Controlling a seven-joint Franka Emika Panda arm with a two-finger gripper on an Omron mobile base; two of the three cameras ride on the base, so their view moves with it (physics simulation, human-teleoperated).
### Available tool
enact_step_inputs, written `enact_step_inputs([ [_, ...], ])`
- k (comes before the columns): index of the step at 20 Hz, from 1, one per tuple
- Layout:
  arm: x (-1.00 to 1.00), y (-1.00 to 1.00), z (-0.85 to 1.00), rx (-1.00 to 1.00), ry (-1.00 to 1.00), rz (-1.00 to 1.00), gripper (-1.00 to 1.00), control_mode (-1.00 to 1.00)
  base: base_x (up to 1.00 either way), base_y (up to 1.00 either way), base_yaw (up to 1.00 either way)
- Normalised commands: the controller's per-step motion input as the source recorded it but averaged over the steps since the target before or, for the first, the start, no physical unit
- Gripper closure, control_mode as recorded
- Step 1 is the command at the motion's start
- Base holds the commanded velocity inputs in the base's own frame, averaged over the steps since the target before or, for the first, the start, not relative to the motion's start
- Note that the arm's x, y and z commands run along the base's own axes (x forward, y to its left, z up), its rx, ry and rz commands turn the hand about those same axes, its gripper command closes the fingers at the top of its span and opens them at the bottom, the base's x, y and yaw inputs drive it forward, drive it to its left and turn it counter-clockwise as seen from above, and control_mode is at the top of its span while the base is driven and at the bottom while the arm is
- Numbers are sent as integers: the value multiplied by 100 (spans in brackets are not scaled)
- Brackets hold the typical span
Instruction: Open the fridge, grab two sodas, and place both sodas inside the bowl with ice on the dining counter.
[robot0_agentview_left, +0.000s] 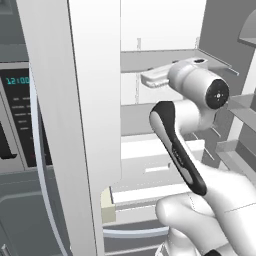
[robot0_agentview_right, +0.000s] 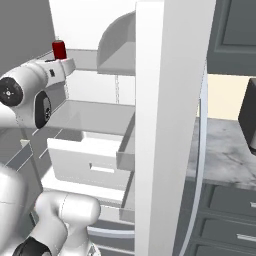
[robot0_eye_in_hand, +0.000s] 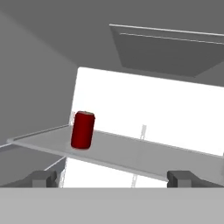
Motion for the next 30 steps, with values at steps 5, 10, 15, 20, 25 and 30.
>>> enact_step_inputs([
  [5,45,60,3,0,3,-6,-100,-100,0,0,0],
  [10,33,35,5,6,5,-3,-100,-100,0,0,0],
  [15,20,8,5,15,9,0,-100,-100,0,0,0],
  [20,14,0,0,4,6,0,-100,-100,0,0,0],
  [25,28,0,0,5,2,-2,-100,-100,0,0,0],
  [30,43,2,0,6,3,-3,-100,-100,0,0,0],
])
